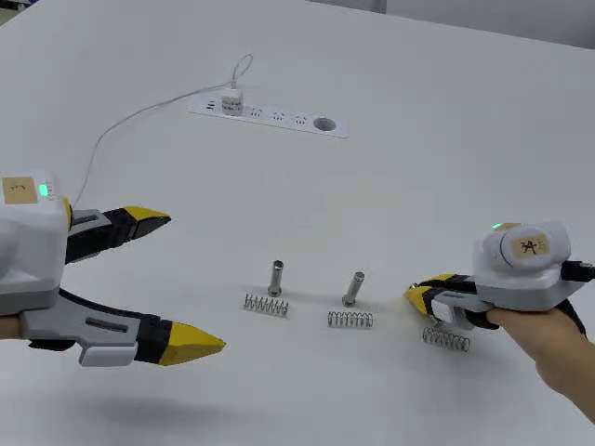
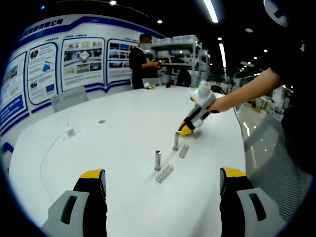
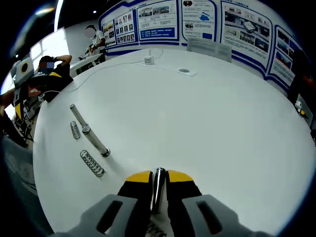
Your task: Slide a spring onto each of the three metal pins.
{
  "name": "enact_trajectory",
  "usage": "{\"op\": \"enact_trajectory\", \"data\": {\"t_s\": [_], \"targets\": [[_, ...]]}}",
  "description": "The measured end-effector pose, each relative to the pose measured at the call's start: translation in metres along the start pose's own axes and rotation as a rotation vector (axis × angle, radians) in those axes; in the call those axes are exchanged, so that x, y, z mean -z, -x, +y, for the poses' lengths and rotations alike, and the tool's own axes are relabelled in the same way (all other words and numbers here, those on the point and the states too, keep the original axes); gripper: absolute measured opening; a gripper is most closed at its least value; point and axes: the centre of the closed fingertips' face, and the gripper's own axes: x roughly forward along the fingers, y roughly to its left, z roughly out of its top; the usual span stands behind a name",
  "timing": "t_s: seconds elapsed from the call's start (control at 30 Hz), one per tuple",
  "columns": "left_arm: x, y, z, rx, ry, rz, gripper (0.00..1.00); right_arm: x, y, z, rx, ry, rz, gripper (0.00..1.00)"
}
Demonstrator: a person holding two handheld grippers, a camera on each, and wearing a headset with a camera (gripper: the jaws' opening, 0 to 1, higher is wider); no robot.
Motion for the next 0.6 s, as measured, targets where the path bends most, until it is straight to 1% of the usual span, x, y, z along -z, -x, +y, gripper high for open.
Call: {"op": "enact_trajectory", "data": {"t_s": [0.13, 0.2, 0.27, 0.47, 0.6], "targets": [[-0.002, 0.0, -0.002, 0.01, -0.003, -0.002, 0.98, 0.0, -0.001, 0.0, 0.002, 0.003, 0.017, 0.12], [-0.004, 0.0, -0.001, 0.009, -0.013, -0.002, 0.98, 0.0, -0.001, 0.001, -0.003, 0.003, 0.022, 0.1], [-0.006, 0.001, 0.0, 0.006, -0.008, -0.009, 0.98, 0.0, -0.002, 0.001, 0.001, 0.006, 0.032, 0.09], [-0.012, 0.001, 0.0, 0.006, -0.018, -0.021, 0.98, 0.0, -0.003, 0.0, 0.013, -0.012, 0.076, 0.09], [-0.014, 0.002, -0.002, 0.01, -0.029, -0.02, 0.98, 0.001, -0.003, 0.0, 0.014, -0.023, 0.091, 0.08]]}}
